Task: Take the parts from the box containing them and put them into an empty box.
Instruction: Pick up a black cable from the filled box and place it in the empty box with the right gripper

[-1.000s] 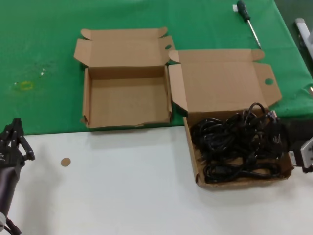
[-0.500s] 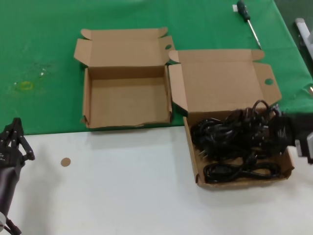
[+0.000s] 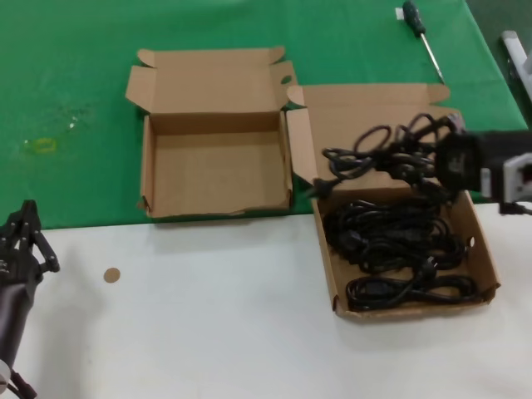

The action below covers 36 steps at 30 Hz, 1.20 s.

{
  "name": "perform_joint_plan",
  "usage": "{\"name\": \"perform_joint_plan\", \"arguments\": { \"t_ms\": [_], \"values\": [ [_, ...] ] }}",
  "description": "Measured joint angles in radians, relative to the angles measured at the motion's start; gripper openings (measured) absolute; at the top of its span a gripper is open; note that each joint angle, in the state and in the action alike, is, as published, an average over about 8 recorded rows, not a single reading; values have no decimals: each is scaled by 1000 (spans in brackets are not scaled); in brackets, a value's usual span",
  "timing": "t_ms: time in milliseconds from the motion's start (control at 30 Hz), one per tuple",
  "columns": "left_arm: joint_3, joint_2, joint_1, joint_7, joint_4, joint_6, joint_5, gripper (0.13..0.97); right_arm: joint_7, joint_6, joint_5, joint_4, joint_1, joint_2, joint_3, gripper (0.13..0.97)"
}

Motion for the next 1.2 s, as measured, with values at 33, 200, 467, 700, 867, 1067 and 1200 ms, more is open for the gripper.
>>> {"name": "perform_joint_plan", "arguments": {
  "t_ms": [33,200,467,700,867,1067,1200],
  "values": [
    [0,0,0,0,0,0,0,152,8,3,-3,5,6,-9,-5,213],
    [0,0,0,0,0,0,0,152,49,26,-23,25,27,-63,-35,213],
    [0,0,0,0,0,0,0,152,119,92,-81,26,72,-180,-100,212],
    [0,0,0,0,0,0,0,152,170,158,-145,-10,113,-289,-158,212],
    [0,0,0,0,0,0,0,152,193,194,-182,-55,137,-360,-197,212],
    [0,0,0,0,0,0,0,152,188,229,-210,-120,160,-432,-230,212],
    [0,0,0,0,0,0,0,152,163,250,-218,-169,176,-469,-241,212]
  ]
}}
